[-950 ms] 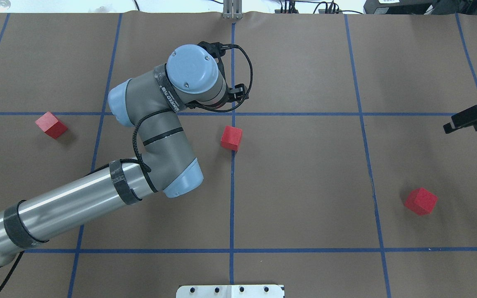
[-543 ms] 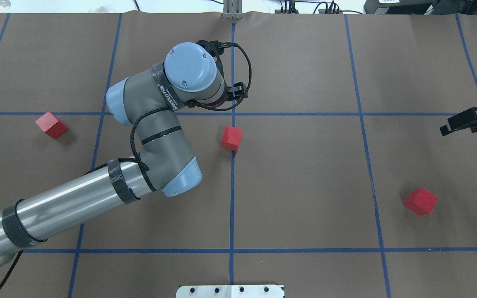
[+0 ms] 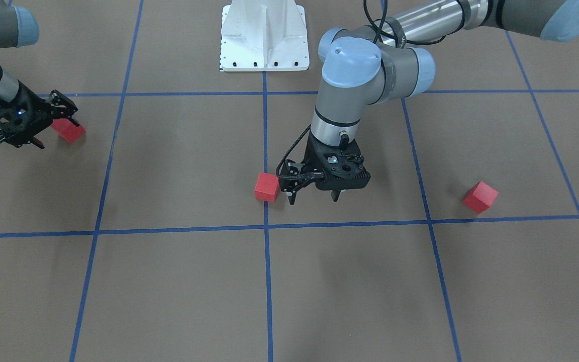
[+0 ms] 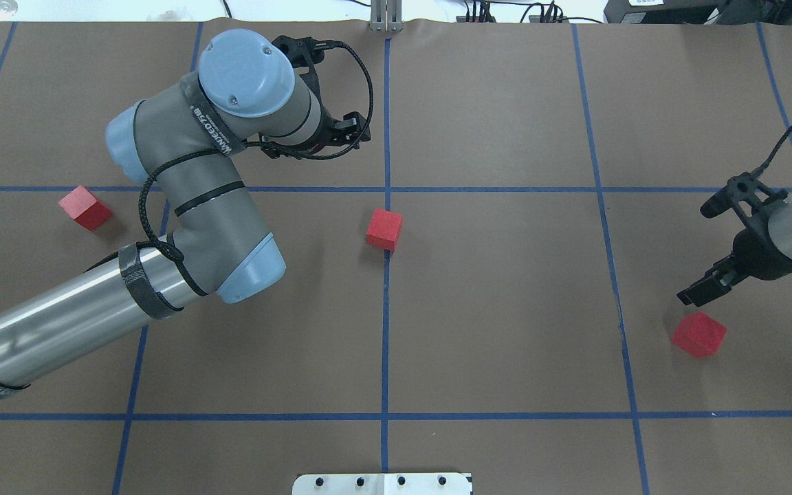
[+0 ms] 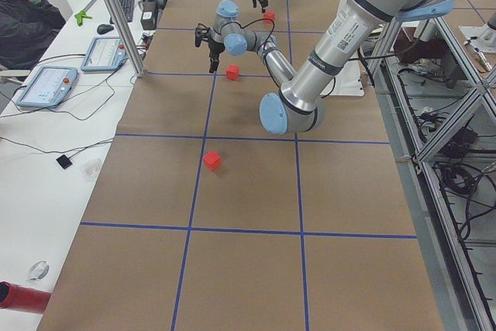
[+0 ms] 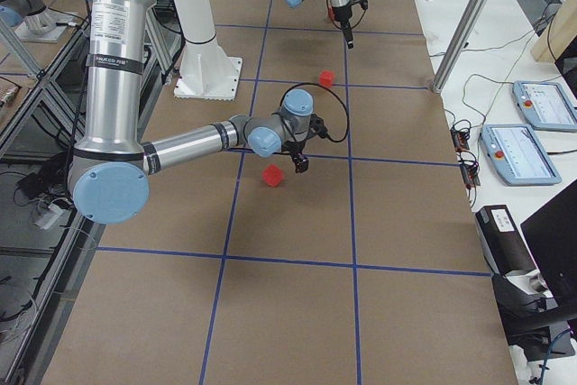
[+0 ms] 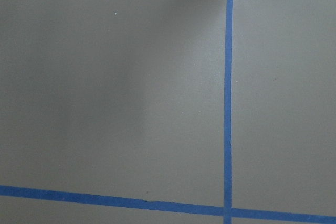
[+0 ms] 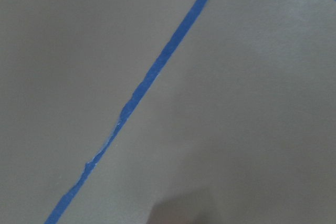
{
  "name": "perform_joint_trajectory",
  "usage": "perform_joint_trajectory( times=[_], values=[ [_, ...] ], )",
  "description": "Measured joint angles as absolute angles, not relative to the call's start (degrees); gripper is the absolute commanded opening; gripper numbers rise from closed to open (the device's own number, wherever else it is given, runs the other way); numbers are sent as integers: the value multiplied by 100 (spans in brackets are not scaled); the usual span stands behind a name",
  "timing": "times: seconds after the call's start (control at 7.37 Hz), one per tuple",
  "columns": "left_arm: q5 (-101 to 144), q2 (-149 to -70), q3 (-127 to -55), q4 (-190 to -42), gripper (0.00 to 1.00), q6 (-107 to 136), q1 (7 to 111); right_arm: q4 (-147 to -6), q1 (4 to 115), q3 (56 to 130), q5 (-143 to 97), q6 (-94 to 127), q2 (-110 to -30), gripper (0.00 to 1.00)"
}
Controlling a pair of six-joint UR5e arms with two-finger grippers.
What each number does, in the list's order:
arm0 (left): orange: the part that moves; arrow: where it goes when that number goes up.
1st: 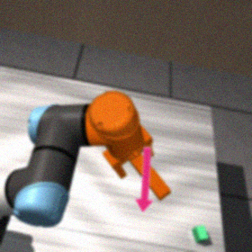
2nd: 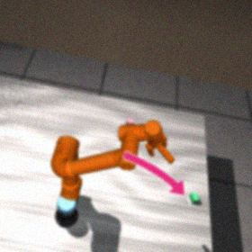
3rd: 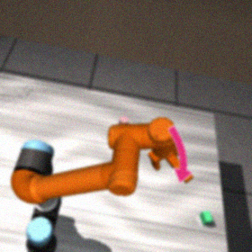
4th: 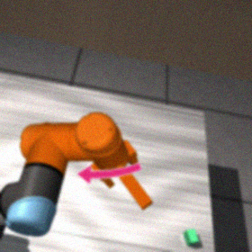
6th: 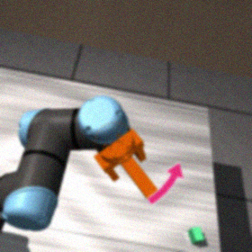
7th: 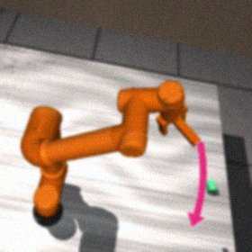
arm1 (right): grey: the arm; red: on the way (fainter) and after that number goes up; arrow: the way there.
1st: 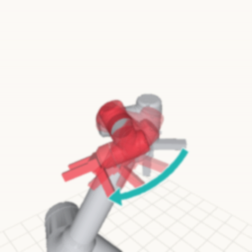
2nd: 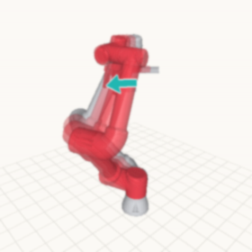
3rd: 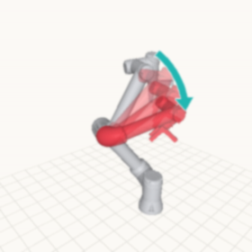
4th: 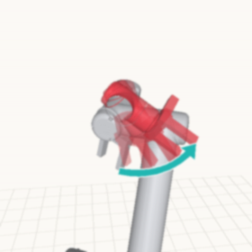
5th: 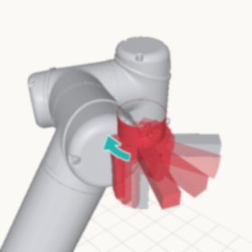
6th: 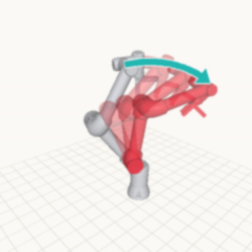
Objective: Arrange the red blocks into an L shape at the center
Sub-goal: 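Lower the right gripper and grasp the red cube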
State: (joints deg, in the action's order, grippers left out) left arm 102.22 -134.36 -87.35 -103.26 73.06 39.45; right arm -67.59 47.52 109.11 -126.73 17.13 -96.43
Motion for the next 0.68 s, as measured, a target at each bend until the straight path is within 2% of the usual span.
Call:
perform_joint_trajectory(
  times=[0.68],
  values=[
    [10222, -13260, -8822, -10372, 100, 7312, 3934, -6764, 4419, 10905, -12593, 1681, -9818, 99]
  ],
)
